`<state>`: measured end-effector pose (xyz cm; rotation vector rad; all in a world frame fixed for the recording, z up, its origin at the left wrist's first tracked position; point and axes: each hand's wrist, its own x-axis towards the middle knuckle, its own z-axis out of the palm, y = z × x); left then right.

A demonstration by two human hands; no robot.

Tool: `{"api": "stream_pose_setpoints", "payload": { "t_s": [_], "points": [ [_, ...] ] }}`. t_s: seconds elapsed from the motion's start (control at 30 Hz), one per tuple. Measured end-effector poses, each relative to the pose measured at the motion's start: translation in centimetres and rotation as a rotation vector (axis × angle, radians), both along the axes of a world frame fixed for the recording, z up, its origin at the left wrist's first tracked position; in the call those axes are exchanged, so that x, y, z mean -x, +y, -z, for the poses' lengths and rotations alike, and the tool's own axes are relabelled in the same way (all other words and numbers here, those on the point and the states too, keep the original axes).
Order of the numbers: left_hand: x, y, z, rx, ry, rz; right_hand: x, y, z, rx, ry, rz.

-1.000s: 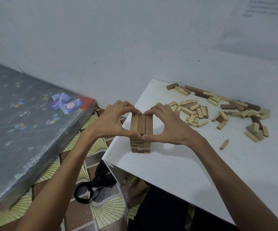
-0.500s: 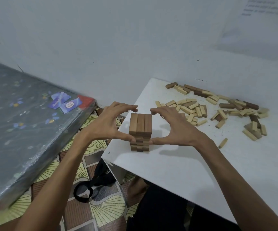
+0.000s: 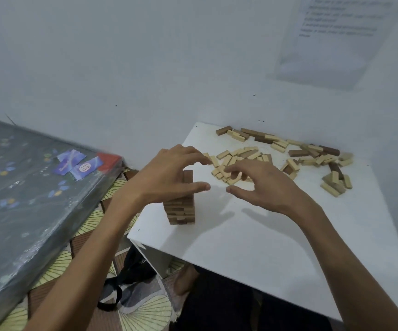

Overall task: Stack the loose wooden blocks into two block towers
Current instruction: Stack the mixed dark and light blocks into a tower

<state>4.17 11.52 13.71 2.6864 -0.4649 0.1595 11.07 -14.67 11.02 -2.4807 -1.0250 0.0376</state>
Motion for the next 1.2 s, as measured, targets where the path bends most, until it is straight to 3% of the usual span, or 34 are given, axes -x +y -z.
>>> {"api": "stream_pose_setpoints", "payload": {
  "t_s": [0.2,0.43,0.5,0.6,0.7,0.97,1.03,1.13,1.2],
  "points": [
    [-4.2,-7.2,0.2,-0.088,0.047,-0.011,-2.1,-5.1,1.0,-0.072,-0.075,0.198],
    [-13.9,-12.9,6.9,0.141,0.119,-0.285,-9.0,-8.2,5.6,-0.059,-0.057,0.431],
    [-16.4,-13.6,8.7,0.145,0.154,-0.360,-11.1,-8.4,6.3,0.095,-0.050,0.415],
    [-19.4,-14.4,10.5,0.027,0.164,-0.453,-14.2,-9.0,7.4,0.515,0.025,0.423],
    [-21.8,-15.0,11.0,-0.140,0.136,-0.491,-16.5,-9.7,7.9,0.677,0.119,0.389],
    [-24.2,-15.6,12.3,-0.219,0.117,-0.463,-18.3,-10.4,8.5,0.608,-0.079,0.237],
    [-24.0,-15.6,12.7,-0.201,0.085,-0.461,-18.4,-10.4,8.7,0.466,-0.029,0.289],
    [-23.8,-15.2,13.2,-0.139,0.076,-0.454,-18.8,-10.3,9.1,0.135,0.213,0.426],
    [-23.6,-15.0,13.6,-0.109,0.077,-0.449,-18.6,-9.8,9.4,0.114,0.271,0.452]
  ]
}}
